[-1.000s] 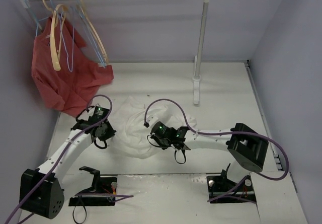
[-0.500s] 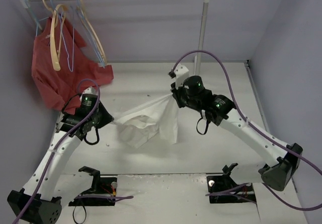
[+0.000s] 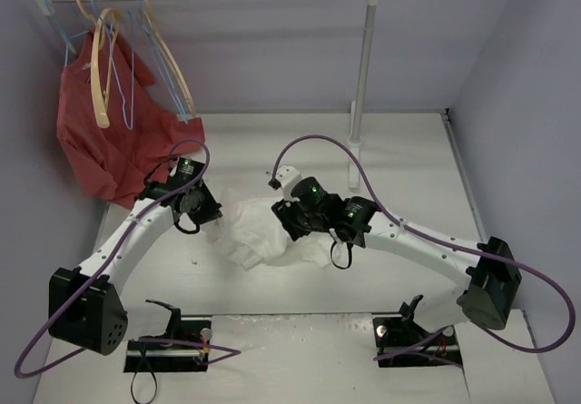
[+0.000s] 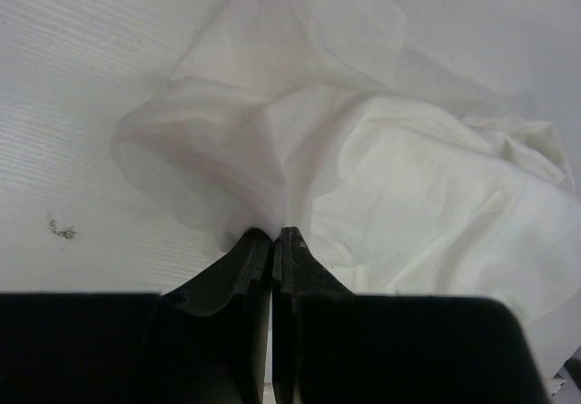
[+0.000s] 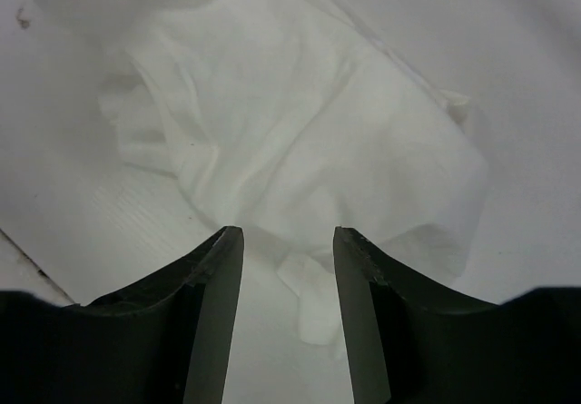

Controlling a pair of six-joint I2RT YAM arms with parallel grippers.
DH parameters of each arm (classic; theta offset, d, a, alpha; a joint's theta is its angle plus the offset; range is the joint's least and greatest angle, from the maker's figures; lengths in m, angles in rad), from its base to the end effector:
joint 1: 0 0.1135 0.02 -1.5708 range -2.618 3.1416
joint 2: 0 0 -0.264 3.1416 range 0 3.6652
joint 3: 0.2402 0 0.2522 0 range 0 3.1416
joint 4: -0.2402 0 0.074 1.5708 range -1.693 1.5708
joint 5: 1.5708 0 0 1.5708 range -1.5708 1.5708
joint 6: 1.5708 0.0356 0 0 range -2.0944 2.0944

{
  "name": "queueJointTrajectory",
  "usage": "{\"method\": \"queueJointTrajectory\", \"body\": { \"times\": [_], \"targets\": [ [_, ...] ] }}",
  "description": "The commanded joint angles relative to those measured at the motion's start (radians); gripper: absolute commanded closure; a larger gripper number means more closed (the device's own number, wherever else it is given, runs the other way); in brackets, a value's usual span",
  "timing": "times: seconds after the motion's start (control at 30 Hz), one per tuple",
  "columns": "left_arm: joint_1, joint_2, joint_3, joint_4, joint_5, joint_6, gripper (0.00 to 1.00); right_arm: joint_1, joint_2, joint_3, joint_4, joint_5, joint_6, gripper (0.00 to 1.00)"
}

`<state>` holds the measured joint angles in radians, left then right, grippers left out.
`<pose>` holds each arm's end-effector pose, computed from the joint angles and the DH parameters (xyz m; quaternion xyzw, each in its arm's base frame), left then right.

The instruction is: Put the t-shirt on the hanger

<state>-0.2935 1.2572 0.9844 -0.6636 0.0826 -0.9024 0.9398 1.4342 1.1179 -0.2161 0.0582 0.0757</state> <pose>0.2437 -0.0767 0.2682 -0.2723 0.9095 -0.2079 0.2355 0.1963 0.2652 0.3003 -0.3503 0.7941 0.2191 0.4457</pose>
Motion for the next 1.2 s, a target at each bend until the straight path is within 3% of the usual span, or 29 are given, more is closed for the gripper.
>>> {"method": "queueJointTrajectory", "body": {
  "times": [0.0,0.27,0.63,1.03,1.17],
  "targets": [
    [-0.003,0.007,0.019,0.064,0.0,-0.027,1.0,0.027,-0.098,-0.043,0.118,-0.049,0.039,0.55],
    [-0.001,0.047,0.042,0.052,-0.04,-0.024,1.0,0.161,-0.034,-0.116,0.191,-0.049,0.036,0.52],
    [0.019,0.051,0.062,0.018,-0.049,0.003,1.0,0.177,0.126,-0.129,0.3,0.031,-0.063,0.42],
    [0.028,0.03,0.056,0.002,-0.06,0.025,1.0,0.175,0.232,-0.136,0.314,0.032,-0.131,0.43],
    [0.031,0.027,0.056,0.001,-0.06,0.028,1.0,0.177,0.255,-0.145,0.33,0.052,-0.134,0.51]
  ]
}}
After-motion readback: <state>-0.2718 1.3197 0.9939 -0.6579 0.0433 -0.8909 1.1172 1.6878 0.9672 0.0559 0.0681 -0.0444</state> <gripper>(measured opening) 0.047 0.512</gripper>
